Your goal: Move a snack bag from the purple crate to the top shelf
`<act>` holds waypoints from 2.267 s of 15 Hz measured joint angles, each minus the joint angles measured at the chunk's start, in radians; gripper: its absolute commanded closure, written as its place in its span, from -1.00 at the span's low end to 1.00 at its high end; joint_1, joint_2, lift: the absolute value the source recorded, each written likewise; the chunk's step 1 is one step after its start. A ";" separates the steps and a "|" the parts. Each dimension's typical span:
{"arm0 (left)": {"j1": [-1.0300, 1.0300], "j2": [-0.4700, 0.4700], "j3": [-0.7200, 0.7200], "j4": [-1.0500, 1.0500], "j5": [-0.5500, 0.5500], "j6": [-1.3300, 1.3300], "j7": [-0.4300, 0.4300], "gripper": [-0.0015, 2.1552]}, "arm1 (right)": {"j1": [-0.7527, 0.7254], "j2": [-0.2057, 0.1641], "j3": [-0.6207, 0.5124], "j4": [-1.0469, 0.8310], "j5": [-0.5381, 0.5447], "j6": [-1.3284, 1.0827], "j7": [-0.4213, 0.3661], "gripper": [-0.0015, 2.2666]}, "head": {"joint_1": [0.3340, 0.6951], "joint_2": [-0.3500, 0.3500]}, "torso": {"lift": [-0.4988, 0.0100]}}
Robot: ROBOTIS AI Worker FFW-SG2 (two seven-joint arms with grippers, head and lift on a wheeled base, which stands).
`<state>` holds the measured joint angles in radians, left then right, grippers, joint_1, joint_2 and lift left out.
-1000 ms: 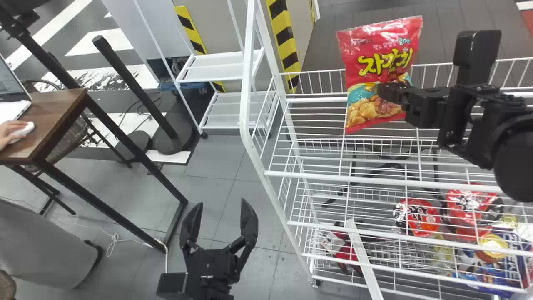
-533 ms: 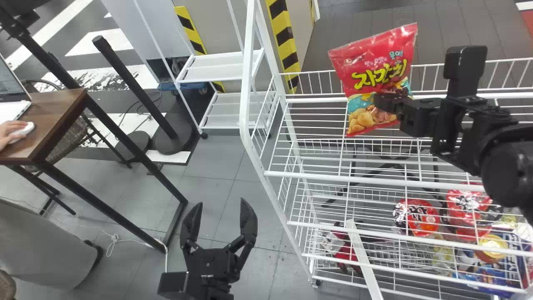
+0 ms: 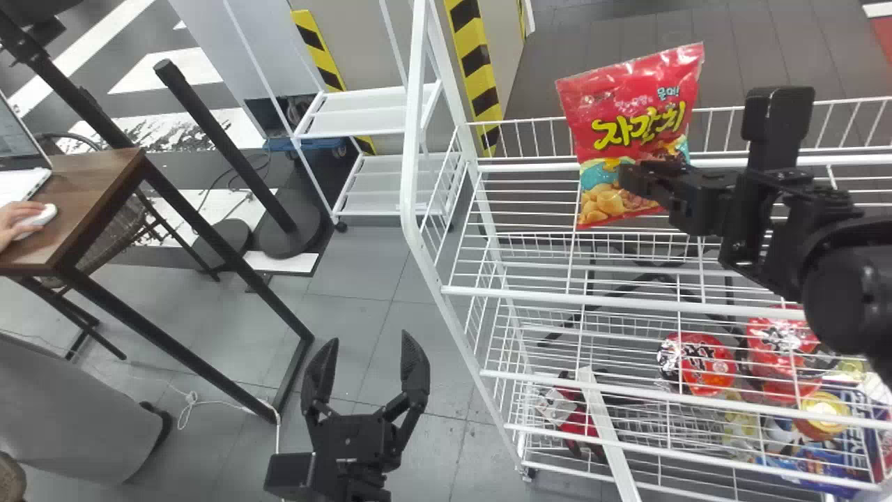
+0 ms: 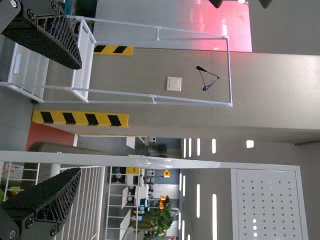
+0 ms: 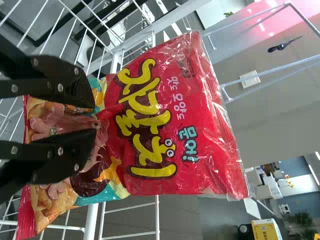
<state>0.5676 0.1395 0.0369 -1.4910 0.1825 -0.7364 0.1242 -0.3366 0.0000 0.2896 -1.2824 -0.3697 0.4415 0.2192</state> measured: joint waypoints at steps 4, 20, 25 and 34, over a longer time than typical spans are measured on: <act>0.000 0.002 0.000 0.000 0.001 -0.002 0.000 -0.92 | 0.009 0.000 -0.006 -0.018 0.000 0.013 -0.003 -0.95 | 1.00 1.00 | 0.96; 0.011 0.003 -0.017 0.012 0.014 -0.143 -0.013 -0.92 | 0.387 -0.010 -0.081 -0.501 0.007 0.072 0.019 -0.95 | 1.00 1.00 | 0.96; 0.040 0.009 -0.079 -0.023 0.007 -0.145 -0.009 -0.92 | 0.658 -0.056 -0.205 -0.645 0.066 -0.071 0.080 -0.95 | 1.00 0.87 | 0.96; 0.173 0.062 -0.250 -0.190 -0.081 -0.152 -0.002 -0.92 | 0.887 -0.061 -0.364 -0.614 0.089 -0.355 0.145 -0.93 | 1.00 0.08 | 0.96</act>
<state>0.7407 0.2014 -0.2130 -1.6810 0.1012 -0.8880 0.1227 0.5501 -0.0607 -0.0748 -1.8961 -0.2806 0.0861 0.3638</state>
